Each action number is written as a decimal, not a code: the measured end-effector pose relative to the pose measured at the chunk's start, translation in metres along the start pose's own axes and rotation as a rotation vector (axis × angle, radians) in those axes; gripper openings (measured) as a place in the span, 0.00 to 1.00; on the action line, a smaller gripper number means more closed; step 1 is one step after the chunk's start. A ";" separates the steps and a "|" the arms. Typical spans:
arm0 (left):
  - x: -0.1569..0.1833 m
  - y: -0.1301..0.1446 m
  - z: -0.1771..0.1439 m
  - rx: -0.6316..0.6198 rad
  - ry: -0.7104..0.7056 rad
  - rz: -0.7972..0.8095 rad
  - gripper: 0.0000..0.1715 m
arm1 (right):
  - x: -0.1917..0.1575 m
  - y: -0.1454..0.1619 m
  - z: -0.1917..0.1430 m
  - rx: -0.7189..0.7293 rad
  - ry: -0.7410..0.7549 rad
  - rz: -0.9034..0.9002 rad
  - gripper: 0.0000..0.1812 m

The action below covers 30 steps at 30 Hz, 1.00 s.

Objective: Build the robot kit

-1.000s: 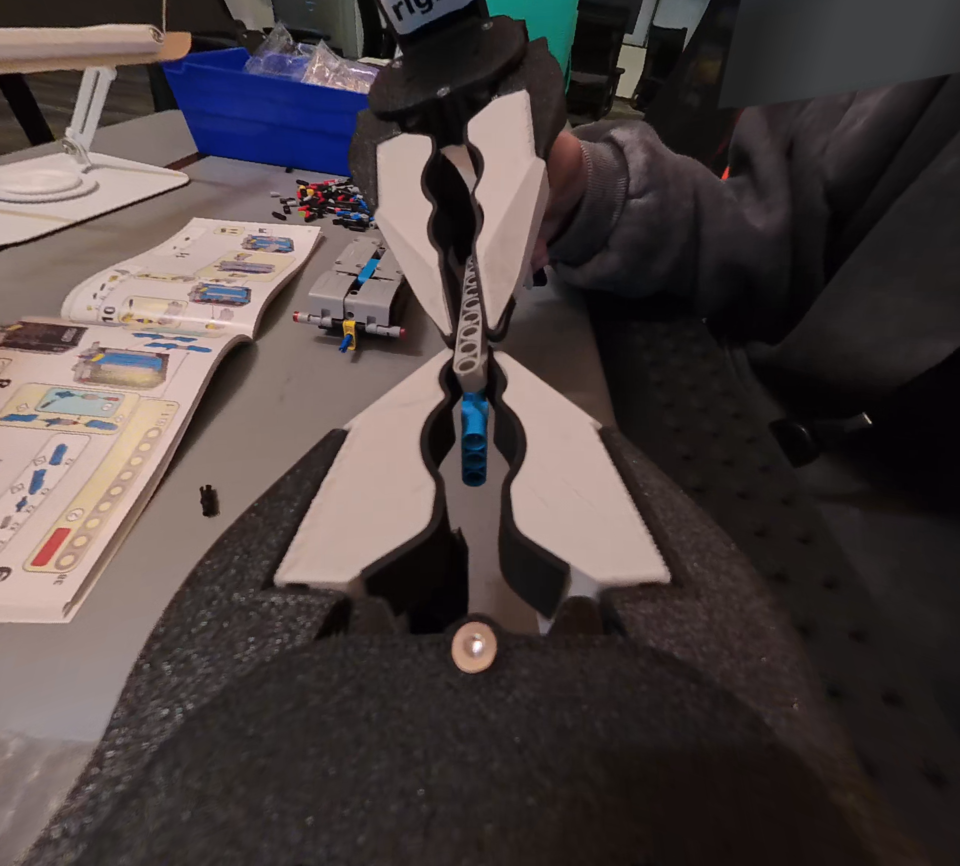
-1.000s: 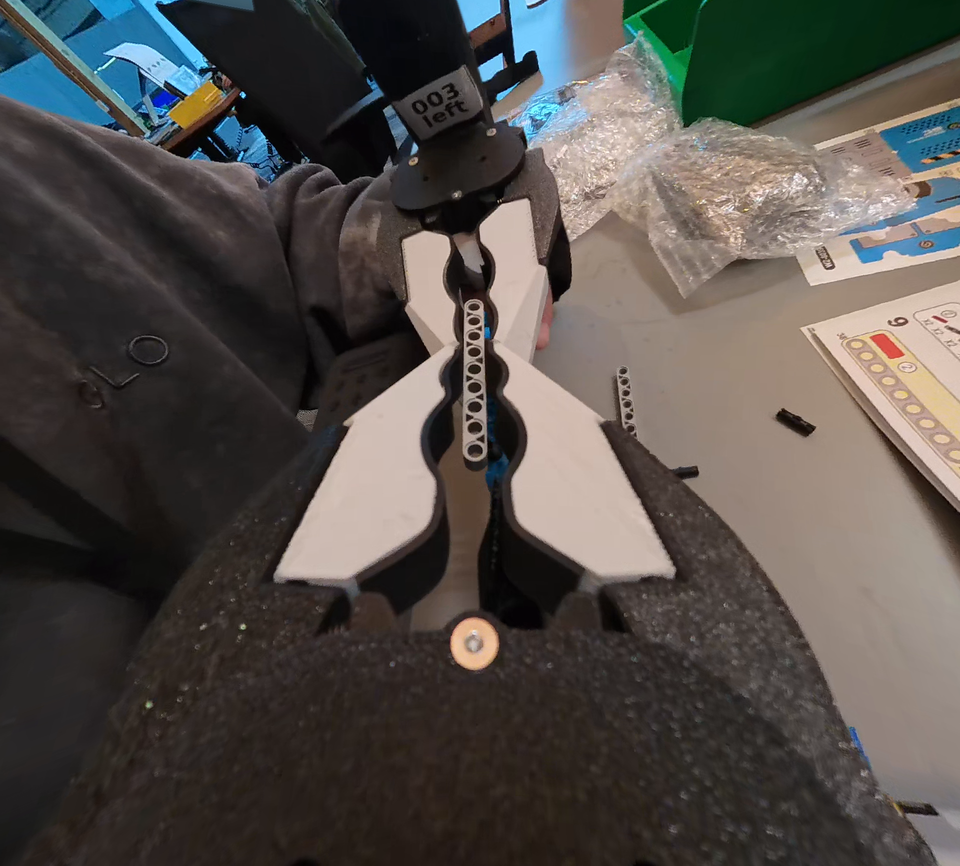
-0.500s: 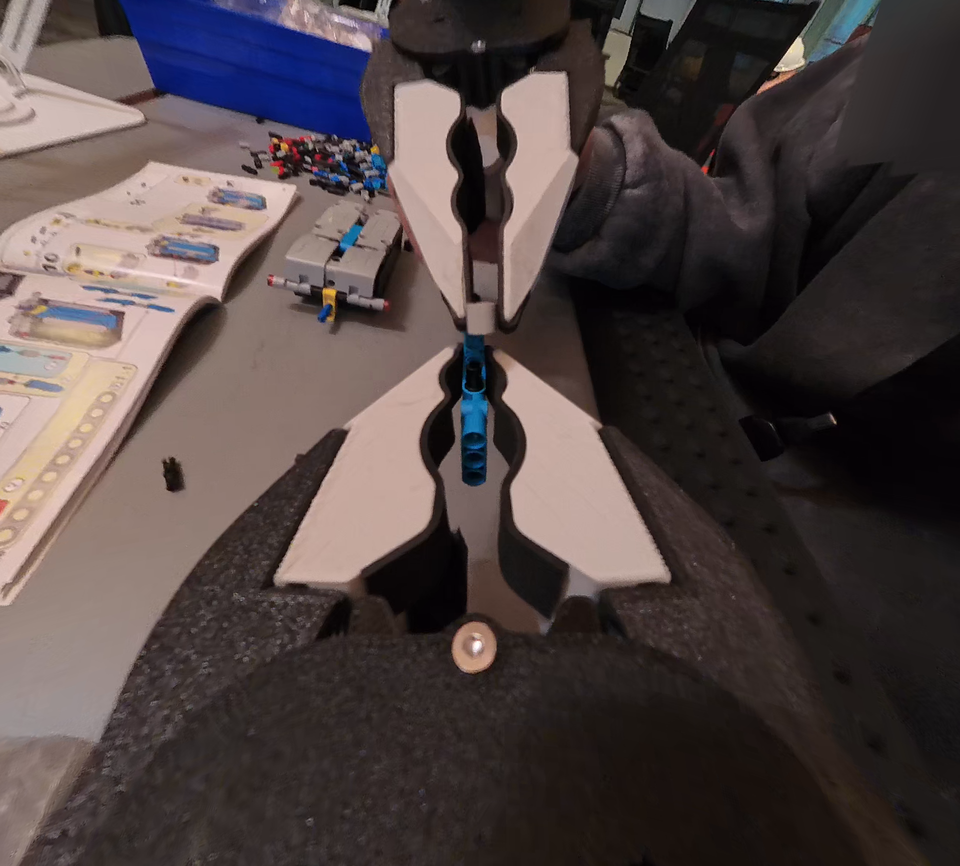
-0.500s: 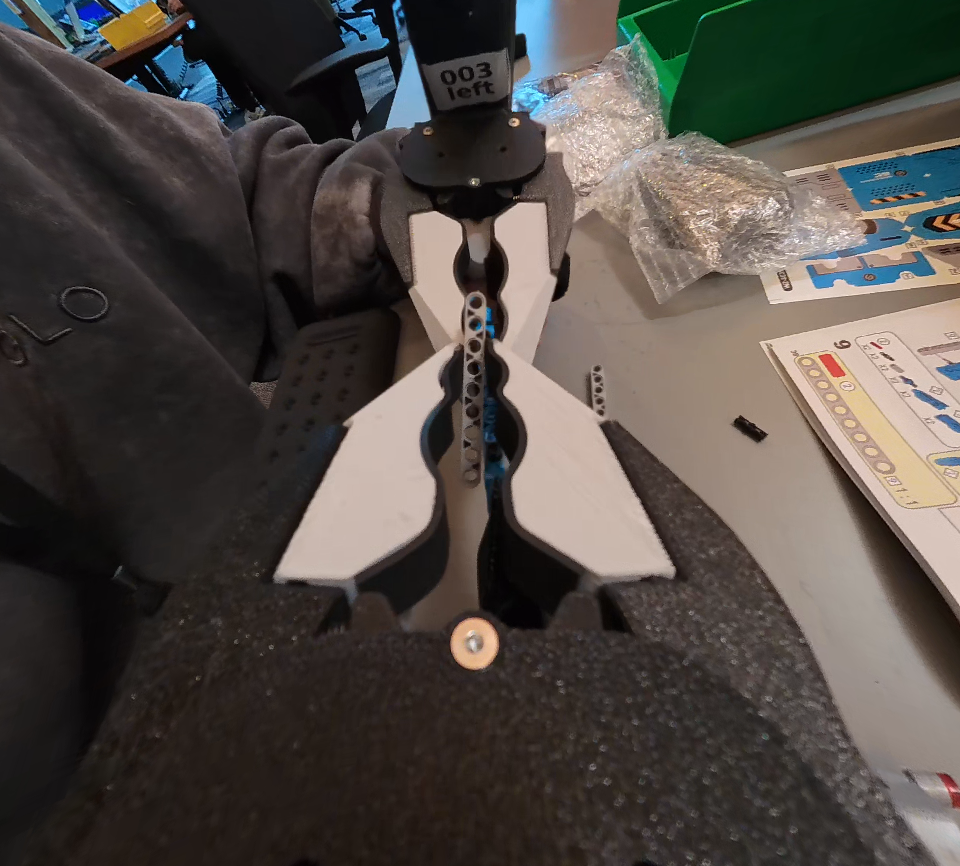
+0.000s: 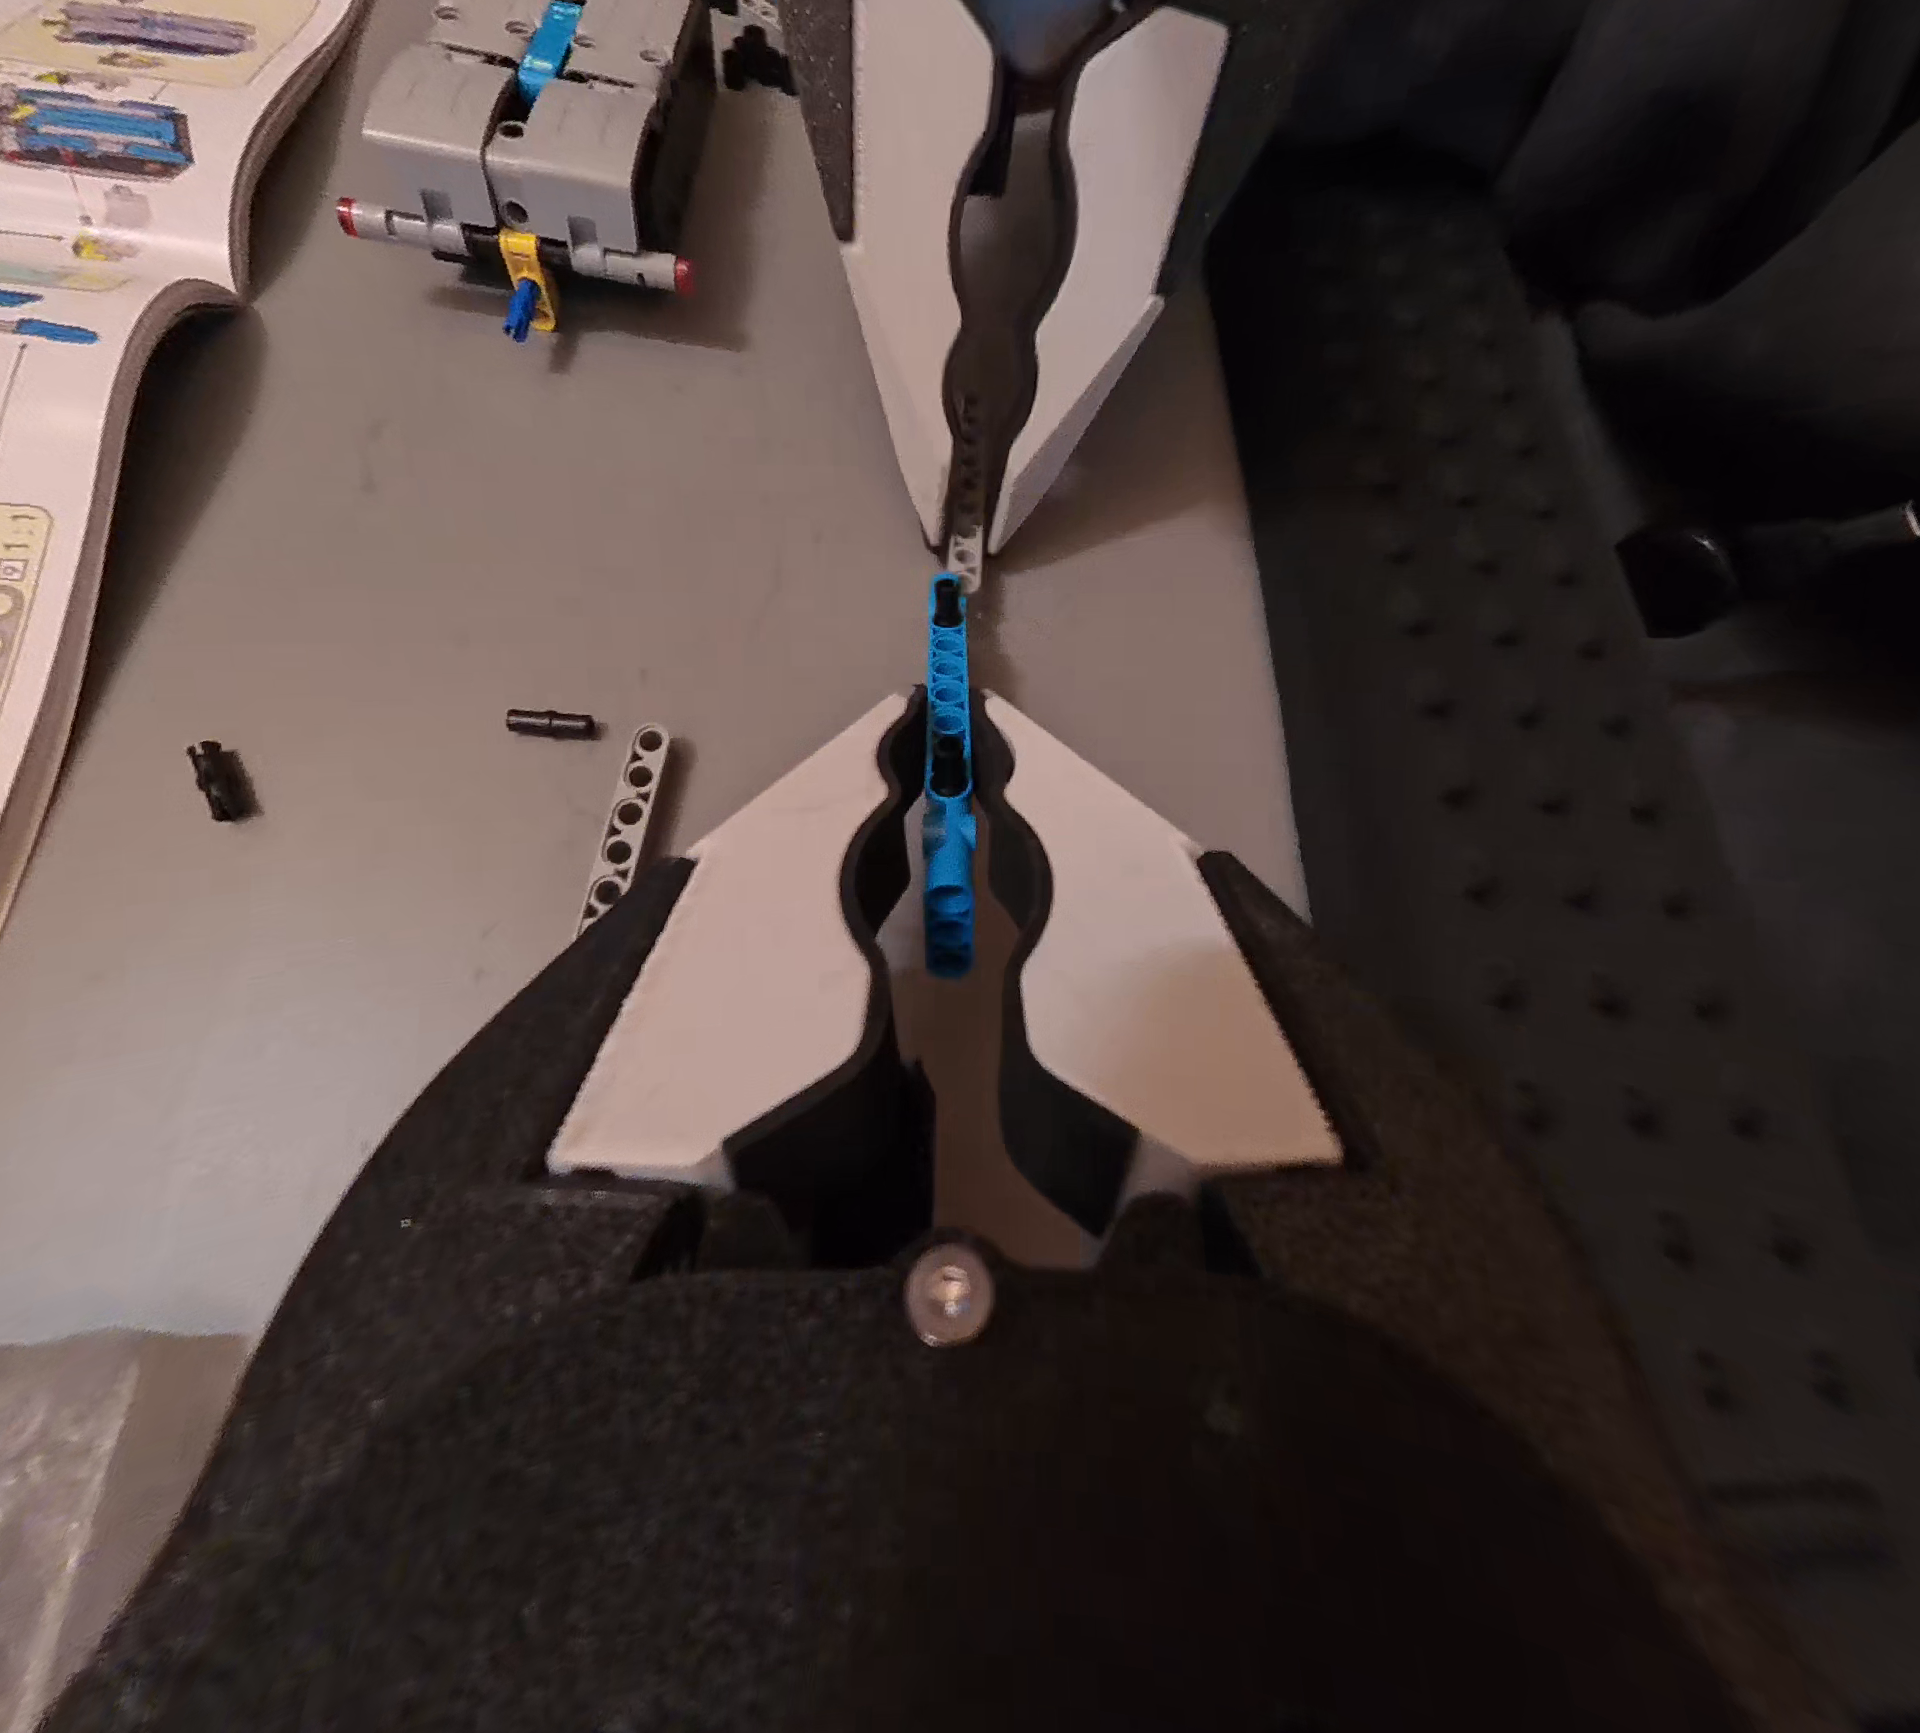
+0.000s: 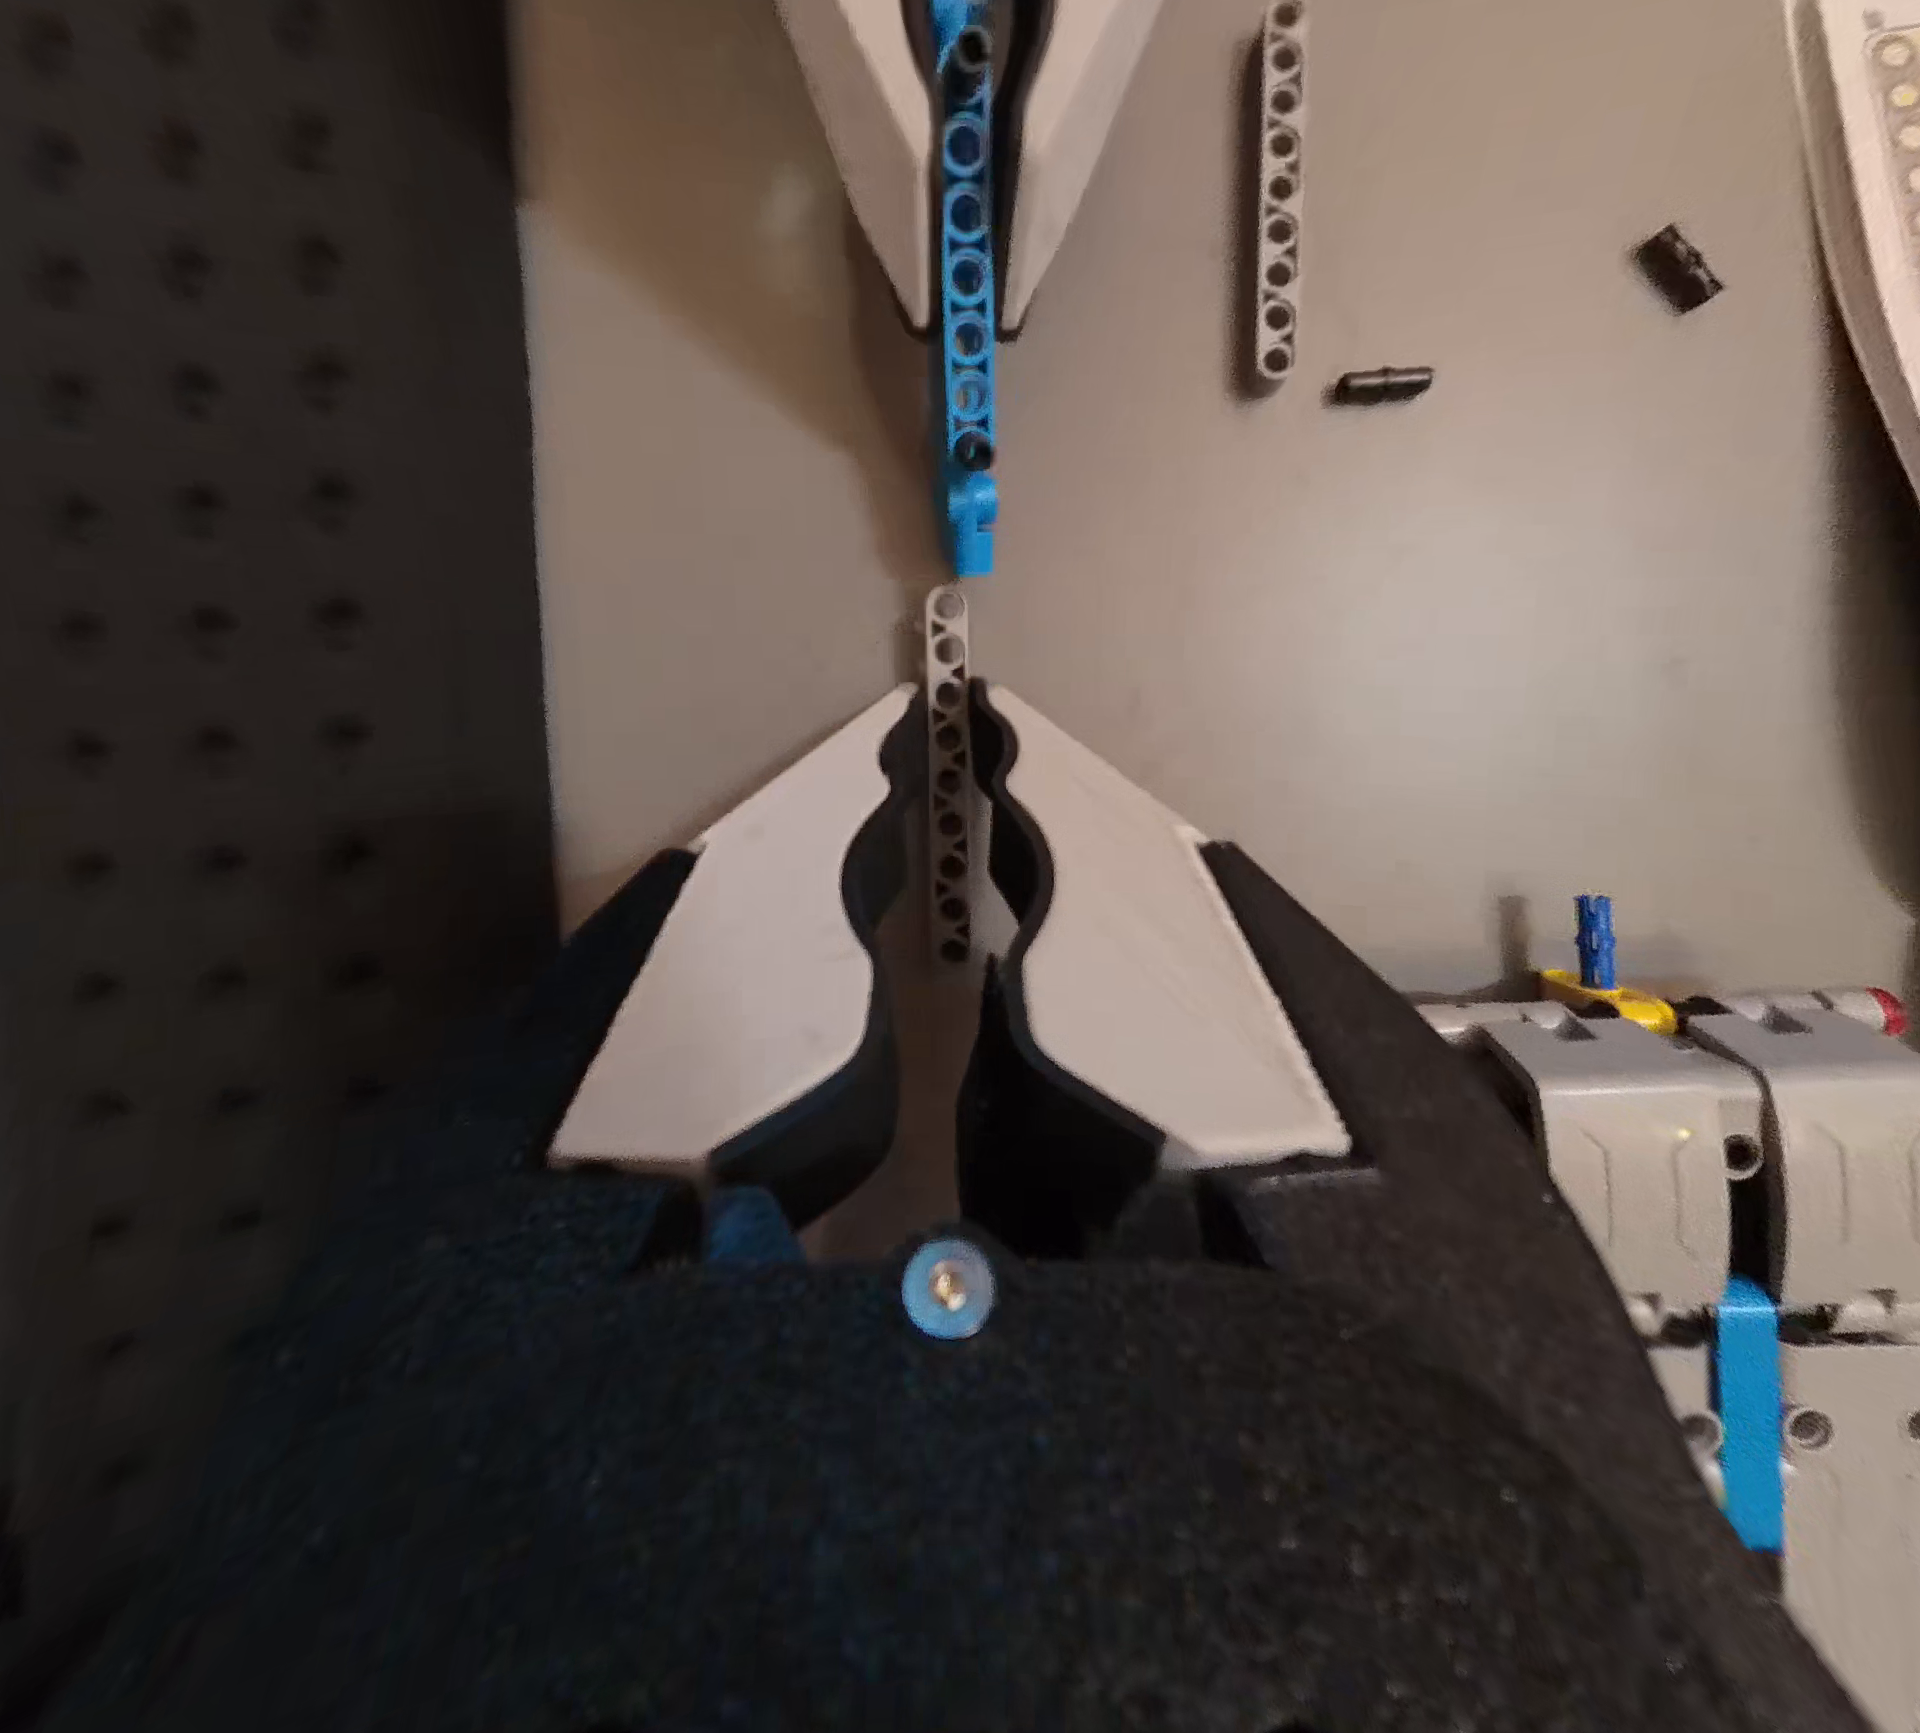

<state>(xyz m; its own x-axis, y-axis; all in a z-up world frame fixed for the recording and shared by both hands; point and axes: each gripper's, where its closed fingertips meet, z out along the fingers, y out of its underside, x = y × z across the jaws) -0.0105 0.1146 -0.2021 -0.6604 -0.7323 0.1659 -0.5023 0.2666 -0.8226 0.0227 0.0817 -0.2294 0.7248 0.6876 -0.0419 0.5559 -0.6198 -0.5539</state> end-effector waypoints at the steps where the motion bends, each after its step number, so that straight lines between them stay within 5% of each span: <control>1: 0.000 0.000 0.000 -0.001 0.000 -0.006 0.04 | 0.003 0.001 0.000 0.003 0.013 0.010 0.04; 6: -0.002 0.000 -0.002 0.006 0.042 -0.127 0.04 | 0.013 -0.028 -0.005 0.139 0.133 -0.029 0.16; 10: -0.009 -0.014 -0.010 0.131 0.147 -0.437 0.03 | 0.018 -0.054 -0.005 0.261 0.296 -0.068 0.28; 17: -0.011 -0.025 -0.019 0.224 0.244 -0.616 0.03 | 0.028 -0.058 0.002 0.162 0.538 -0.180 0.24; 22: -0.019 -0.051 -0.034 0.388 0.213 -0.573 0.12 | 0.040 -0.067 -0.014 0.266 0.535 -0.011 0.23; 26: -0.037 -0.075 -0.051 0.604 0.062 -0.498 0.21 | 0.061 -0.076 -0.041 0.473 0.526 0.283 0.23; 30: -0.041 -0.086 -0.054 0.752 0.002 -0.485 0.20 | 0.071 -0.092 -0.058 0.707 0.484 0.547 0.23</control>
<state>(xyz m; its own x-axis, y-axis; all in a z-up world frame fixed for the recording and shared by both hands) 0.0300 0.1557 -0.1084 -0.4720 -0.6562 0.5888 -0.2286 -0.5539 -0.8006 0.0466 0.1657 -0.1325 0.9818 0.0526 -0.1826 -0.1555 -0.3302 -0.9310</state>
